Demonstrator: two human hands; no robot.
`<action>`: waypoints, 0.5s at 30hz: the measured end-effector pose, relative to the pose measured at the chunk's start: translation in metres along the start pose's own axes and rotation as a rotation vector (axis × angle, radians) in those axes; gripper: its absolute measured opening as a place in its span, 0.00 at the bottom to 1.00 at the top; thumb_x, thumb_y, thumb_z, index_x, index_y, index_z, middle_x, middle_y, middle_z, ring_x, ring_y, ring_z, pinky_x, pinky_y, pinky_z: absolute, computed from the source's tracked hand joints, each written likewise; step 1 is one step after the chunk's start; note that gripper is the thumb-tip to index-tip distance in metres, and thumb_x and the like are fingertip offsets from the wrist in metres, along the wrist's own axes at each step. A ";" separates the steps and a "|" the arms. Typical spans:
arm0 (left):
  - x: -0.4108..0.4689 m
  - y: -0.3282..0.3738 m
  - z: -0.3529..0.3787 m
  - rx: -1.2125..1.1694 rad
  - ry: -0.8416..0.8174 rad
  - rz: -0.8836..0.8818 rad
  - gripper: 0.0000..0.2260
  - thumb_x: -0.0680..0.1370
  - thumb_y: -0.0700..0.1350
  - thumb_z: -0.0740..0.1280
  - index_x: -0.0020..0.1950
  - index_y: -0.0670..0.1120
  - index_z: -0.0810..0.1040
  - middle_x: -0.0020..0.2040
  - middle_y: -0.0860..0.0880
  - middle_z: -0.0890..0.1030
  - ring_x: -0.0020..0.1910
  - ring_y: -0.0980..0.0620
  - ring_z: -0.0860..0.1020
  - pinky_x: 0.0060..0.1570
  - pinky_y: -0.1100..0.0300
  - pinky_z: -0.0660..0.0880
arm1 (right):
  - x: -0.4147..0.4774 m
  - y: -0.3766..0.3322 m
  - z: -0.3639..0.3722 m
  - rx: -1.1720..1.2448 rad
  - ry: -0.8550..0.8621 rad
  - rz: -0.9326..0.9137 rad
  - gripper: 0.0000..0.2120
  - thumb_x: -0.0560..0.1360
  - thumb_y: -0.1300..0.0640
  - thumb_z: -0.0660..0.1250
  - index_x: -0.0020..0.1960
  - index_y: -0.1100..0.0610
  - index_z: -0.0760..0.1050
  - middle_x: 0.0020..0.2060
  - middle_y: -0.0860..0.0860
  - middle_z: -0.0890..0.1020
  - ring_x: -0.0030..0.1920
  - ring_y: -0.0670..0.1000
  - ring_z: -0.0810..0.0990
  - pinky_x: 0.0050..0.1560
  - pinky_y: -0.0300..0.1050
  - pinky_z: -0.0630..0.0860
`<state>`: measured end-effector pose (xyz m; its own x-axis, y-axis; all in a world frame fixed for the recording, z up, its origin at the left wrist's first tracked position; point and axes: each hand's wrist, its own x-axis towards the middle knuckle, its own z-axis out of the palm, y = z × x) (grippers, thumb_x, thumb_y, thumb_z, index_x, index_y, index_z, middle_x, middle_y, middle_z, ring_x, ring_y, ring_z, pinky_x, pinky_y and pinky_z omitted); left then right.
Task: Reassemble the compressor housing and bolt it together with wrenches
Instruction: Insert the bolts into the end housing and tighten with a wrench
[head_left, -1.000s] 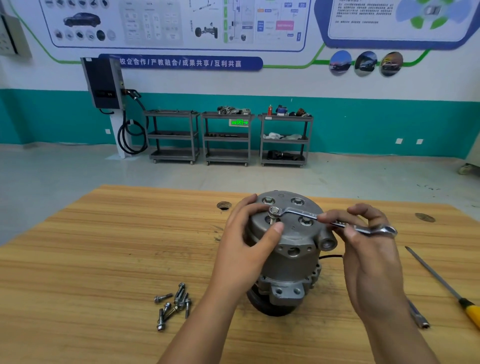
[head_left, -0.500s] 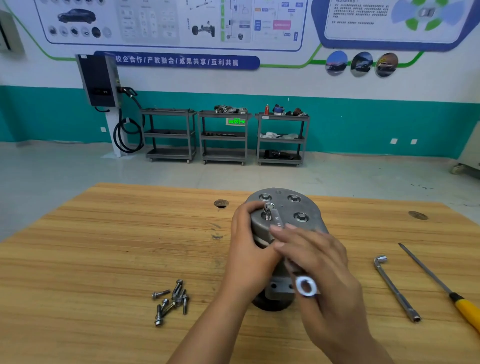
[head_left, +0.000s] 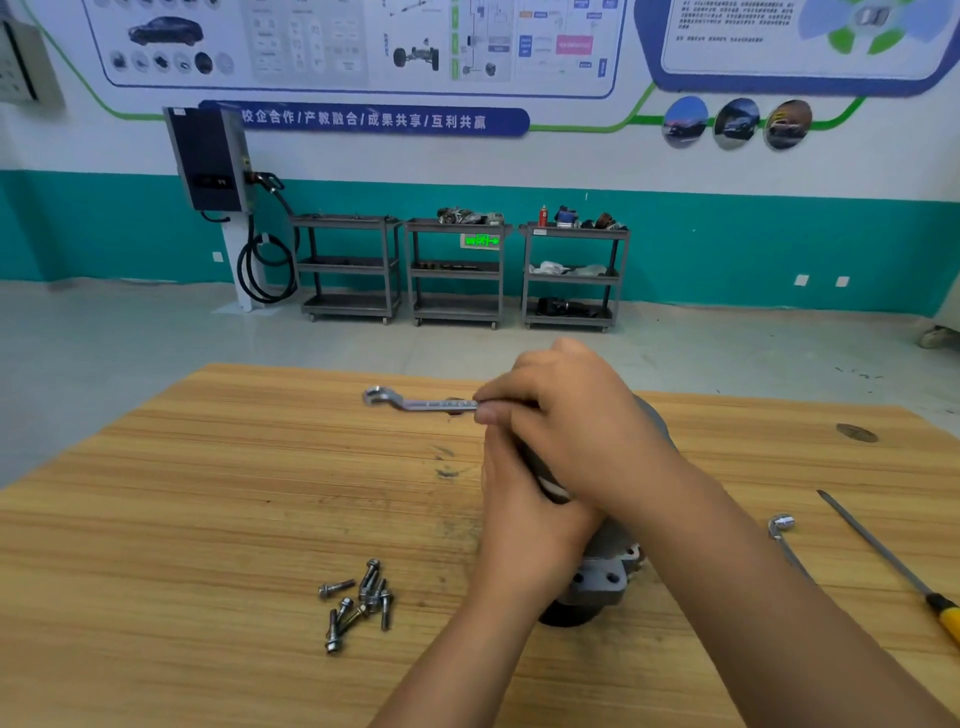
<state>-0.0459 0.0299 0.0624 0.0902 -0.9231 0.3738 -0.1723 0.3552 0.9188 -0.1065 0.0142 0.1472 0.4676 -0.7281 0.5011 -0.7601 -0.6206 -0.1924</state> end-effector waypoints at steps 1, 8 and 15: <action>0.000 -0.001 -0.001 -0.005 0.017 0.016 0.43 0.64 0.53 0.71 0.74 0.56 0.54 0.73 0.53 0.63 0.71 0.55 0.63 0.68 0.51 0.67 | 0.006 0.003 -0.002 0.085 -0.044 0.072 0.17 0.77 0.50 0.64 0.65 0.48 0.74 0.46 0.47 0.80 0.49 0.48 0.72 0.44 0.36 0.62; 0.000 -0.005 -0.005 -0.018 -0.005 -0.056 0.35 0.59 0.67 0.67 0.59 0.76 0.50 0.68 0.60 0.66 0.66 0.58 0.68 0.64 0.54 0.70 | 0.028 0.044 -0.006 0.176 -0.048 0.340 0.15 0.76 0.56 0.64 0.61 0.46 0.76 0.38 0.44 0.75 0.35 0.42 0.71 0.31 0.36 0.64; 0.000 -0.007 -0.004 -0.020 -0.006 -0.022 0.34 0.60 0.66 0.68 0.58 0.75 0.52 0.66 0.61 0.68 0.64 0.61 0.69 0.64 0.57 0.71 | -0.018 0.070 -0.001 -0.189 0.117 0.561 0.24 0.73 0.32 0.53 0.64 0.38 0.71 0.74 0.49 0.56 0.73 0.54 0.49 0.68 0.59 0.51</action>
<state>-0.0407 0.0276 0.0568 0.0881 -0.9317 0.3525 -0.1502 0.3374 0.9293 -0.1686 -0.0163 0.1254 -0.0725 -0.8857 0.4585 -0.9485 -0.0809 -0.3062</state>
